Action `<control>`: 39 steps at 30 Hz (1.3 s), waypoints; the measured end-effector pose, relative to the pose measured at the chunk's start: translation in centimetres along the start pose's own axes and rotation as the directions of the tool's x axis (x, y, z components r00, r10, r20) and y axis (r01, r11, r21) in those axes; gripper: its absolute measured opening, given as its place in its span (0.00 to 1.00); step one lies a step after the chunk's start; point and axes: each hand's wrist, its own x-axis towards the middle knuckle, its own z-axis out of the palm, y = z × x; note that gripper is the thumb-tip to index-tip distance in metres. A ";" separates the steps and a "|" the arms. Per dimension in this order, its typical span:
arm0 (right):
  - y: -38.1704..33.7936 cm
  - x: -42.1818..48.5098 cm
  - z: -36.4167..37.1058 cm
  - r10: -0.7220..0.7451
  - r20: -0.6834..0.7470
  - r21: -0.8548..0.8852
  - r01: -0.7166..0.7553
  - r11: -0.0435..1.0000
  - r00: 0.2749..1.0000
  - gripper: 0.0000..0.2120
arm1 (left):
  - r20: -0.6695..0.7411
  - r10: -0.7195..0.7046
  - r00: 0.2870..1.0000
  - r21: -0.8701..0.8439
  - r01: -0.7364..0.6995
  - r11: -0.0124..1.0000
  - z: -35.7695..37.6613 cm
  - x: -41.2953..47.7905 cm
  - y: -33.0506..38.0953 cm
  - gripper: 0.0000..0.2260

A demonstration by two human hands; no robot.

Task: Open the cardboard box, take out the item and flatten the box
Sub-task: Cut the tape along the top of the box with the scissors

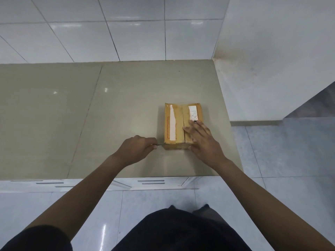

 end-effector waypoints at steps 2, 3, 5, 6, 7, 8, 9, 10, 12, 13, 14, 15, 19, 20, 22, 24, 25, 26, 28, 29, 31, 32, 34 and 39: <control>0.0 0.0 0.0 0.005 0.000 0.000 -0.005 1.000 1.000 0.32 | -0.007 0.017 1.000 0.026 -0.017 1.000 0.0 0.6 0.6 0.10; 0.0 0.0 0.0 0.008 0.001 0.000 -0.008 1.000 1.000 0.32 | -0.009 0.031 0.999 0.051 -0.031 0.998 0.0 0.8 0.8 0.10; 0.0 0.0 0.0 0.009 0.001 -0.004 -0.009 1.000 1.000 0.32 | -0.007 0.058 0.998 0.102 -0.057 0.993 0.0 0.9 0.9 0.10; 0.0 0.0 0.0 0.007 0.002 -0.008 -0.007 1.000 1.000 0.32 | 0.010 0.064 0.998 0.102 -0.065 0.993 -0.1 0.8 0.8 0.10; 0.0 0.0 0.0 0.005 0.002 -0.010 -0.005 1.000 1.000 0.32 | 0.040 0.061 0.997 0.065 -0.064 0.996 -0.1 0.8 0.7 0.09; 0.0 0.0 0.0 0.002 0.002 -0.011 -0.002 1.000 1.000 0.32 | 0.080 0.051 0.996 0.000 -0.051 0.999 -0.2 0.7 0.7 0.08; 0.0 0.0 0.0 -0.001 0.002 -0.013 0.001 1.000 1.000 0.32 | 0.124 0.035 0.992 -0.065 -0.027 0.998 -0.1 0.7 0.7 0.08; 0.0 0.1 0.0 -0.002 0.001 -0.017 0.002 1.000 1.000 0.32 | 0.158 0.020 0.987 -0.104 -0.004 0.995 -0.1 0.8 0.7 0.08; 0.0 0.1 0.0 -0.003 0.001 -0.031 0.003 1.000 1.000 0.32 | 0.157 0.002 0.988 -0.106 0.015 0.994 0.1 0.8 1.1 0.08; 0.1 0.2 0.0 -0.002 0.001 -0.035 0.002 0.999 1.000 0.32 | 0.119 0.002 0.993 -0.089 0.009 0.996 0.4 0.6 1.3 0.08; 0.1 0.2 0.1 -0.001 -0.001 -0.036 0.001 0.999 1.000 0.33 | 0.076 0.012 0.997 -0.072 -0.007 0.997 0.7 0.3 1.4 0.09; 0.2 0.3 0.1 -0.002 -0.005 -0.039 0.001 0.999 1.000 0.33 | 0.044 0.030 0.999 -0.065 -0.027 0.998 1.0 0.1 1.4 0.09; 0.4 0.3 0.5 -0.016 -0.020 -0.065 0.015 0.998 1.000 0.32 | 0.030 0.115 0.993 0.046 -0.117 0.992 1.2 -0.3 1.4 0.10; 0.5 0.3 0.5 -0.016 -0.021 -0.068 0.014 0.998 1.000 0.32 | 0.039 0.166 0.985 0.107 -0.169 0.980 1.1 -0.2 1.5 0.10; 0.5 0.4 0.4 -0.015 -0.023 -0.077 0.013 0.997 1.000 0.33 | 0.013 0.282 0.959 0.198 -0.279 0.940 1.0 -0.2 2.4 0.08; 0.5 0.4 0.5 -0.034 -0.017 -0.075 0.033 0.997 0.999 0.33 | -0.080 0.342 0.936 0.211 -0.320 0.924 0.9 -0.4 3.2 0.07; 0.6 0.4 0.5 -0.045 -0.020 -0.068 0.043 0.997 0.999 0.34 | -0.130 0.332 0.934 0.197 -0.304 0.932 1.0 -0.6 3.3 0.09; 0.6 0.4 0.4 -0.055 -0.022 -0.069 0.054 0.996 0.998 0.33 | -0.177 0.295 0.939 0.177 -0.265 0.948 1.0 -0.9 3.1 0.10; 0.3 0.2 0.4 -0.067 -0.029 -0.100 0.063 0.993 0.997 0.32 | -0.263 0.182 0.948 0.159 -0.143 0.977 1.5 -2.0 1.9 0.09; 0.2 0.1 0.3 -0.079 -0.058 -0.122 0.071 0.990 0.995 0.32 | -0.303 0.117 0.946 0.168 -0.068 0.984 2.1 -2.9 1.0 0.10; 0.1 -0.4 0.3 -0.188 -0.170 -0.186 0.155 0.970 0.967 0.28 | -0.351 -0.030 0.936 0.194 0.104 0.975 3.7 -4.6 -0.7 0.15; 0.2 -0.8 0.4 -0.274 -0.223 -0.212 0.228 0.950 0.935 0.24 | -0.353 -0.120 0.928 0.188 0.196 0.963 4.4 -5.3 -1.3 0.18; 0.1 -1.5 0.7 -0.413 -0.281 -0.214 0.363 0.907 0.866 0.14 | -0.325 -0.244 0.914 0.140 0.301 0.943 5.1 -5.6 -2.1 0.20; -2.9 -2.6 0.5 -0.185 -0.283 0.097 0.220 0.971 0.941 0.07 | -0.298 -0.298 0.907 -0.085 0.285 0.955 5.4 -4.0 -1.5 0.24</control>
